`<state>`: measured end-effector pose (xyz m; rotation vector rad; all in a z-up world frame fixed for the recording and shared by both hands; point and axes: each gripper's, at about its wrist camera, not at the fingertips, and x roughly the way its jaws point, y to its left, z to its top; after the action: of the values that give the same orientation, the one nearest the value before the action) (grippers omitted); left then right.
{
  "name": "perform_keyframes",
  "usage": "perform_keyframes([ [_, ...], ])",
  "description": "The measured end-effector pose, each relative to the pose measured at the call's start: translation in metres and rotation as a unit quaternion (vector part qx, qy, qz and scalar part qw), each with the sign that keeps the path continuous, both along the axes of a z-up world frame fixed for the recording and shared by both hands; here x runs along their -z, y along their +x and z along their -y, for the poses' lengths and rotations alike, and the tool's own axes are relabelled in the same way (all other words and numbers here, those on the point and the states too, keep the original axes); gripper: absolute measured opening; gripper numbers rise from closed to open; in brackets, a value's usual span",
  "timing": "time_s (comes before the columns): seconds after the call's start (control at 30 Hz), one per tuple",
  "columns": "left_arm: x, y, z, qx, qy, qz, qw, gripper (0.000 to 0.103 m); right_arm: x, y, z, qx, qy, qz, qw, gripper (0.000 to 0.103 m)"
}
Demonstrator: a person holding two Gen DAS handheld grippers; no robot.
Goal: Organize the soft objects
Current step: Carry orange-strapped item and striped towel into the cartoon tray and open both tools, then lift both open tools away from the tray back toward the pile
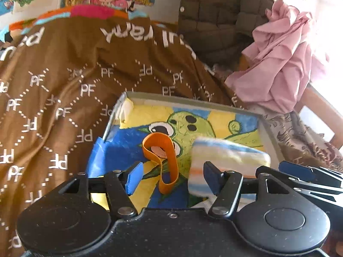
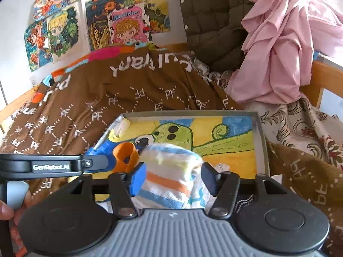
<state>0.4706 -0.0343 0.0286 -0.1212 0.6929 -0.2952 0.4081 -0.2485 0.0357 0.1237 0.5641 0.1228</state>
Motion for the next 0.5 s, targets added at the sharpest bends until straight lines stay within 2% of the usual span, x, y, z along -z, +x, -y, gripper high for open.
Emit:
perform_keyframes([
  [0.27,-0.04,-0.068,-0.014,-0.033,-0.02,0.057,0.9976,0.081,-0.041,-0.058,0.001,-0.008,0.022,0.069,0.997,0.086],
  [0.5,-0.078,-0.154,-0.028,-0.068,-0.034,0.112,0.9908,0.095,-0.075,-0.13,-0.001,-0.027,0.02,0.132,0.991,0.097],
])
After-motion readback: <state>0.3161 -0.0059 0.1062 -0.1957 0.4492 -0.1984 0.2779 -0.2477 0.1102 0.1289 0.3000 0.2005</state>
